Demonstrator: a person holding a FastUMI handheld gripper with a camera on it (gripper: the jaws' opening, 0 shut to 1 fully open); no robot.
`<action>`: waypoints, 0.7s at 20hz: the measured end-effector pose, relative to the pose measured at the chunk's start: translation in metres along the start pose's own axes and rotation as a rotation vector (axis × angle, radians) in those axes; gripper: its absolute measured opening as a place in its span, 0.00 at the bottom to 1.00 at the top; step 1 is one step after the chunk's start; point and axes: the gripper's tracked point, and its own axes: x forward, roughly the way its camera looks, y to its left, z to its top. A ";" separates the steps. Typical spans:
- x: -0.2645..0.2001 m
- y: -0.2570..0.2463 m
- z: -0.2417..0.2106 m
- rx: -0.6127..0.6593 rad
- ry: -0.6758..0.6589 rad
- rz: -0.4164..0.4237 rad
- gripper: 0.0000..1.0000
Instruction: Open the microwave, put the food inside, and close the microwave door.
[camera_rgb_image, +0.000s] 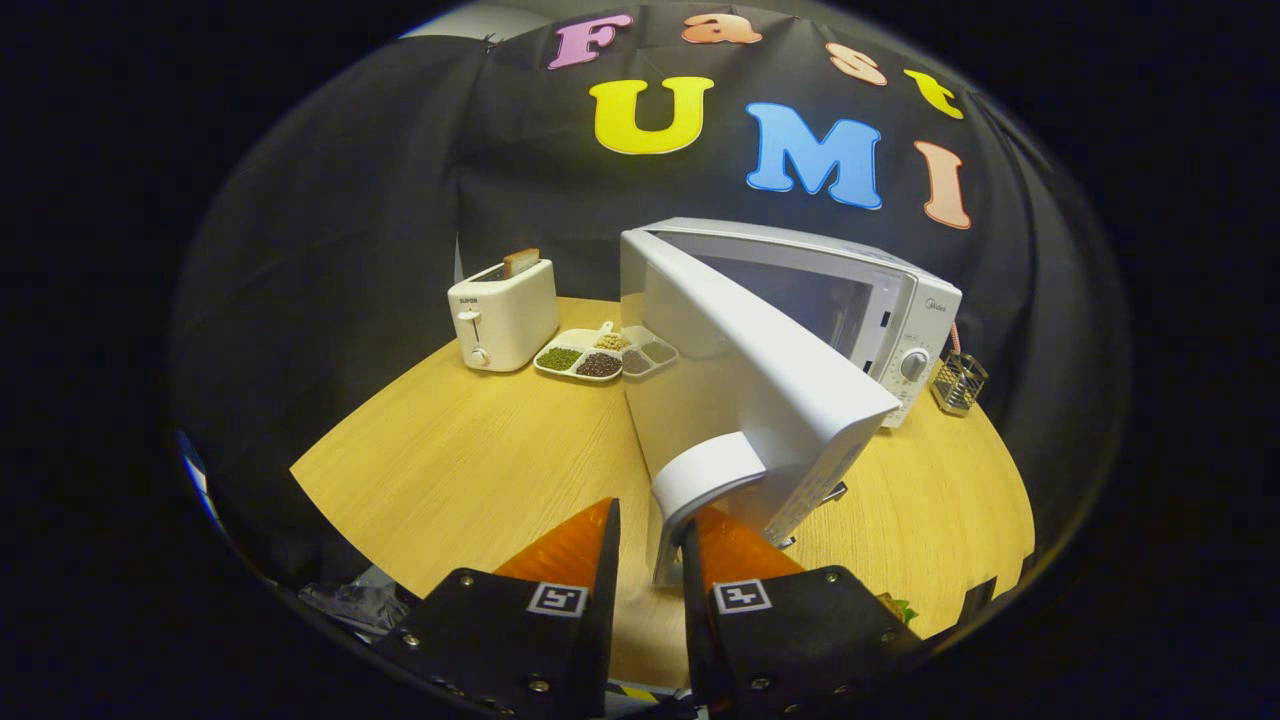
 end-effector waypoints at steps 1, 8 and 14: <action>-0.001 0.007 0.000 -0.007 0.000 -0.007 0.34; -0.010 0.054 -0.003 -0.084 0.019 -0.020 0.41; -0.015 0.126 -0.018 -0.048 0.068 0.185 0.47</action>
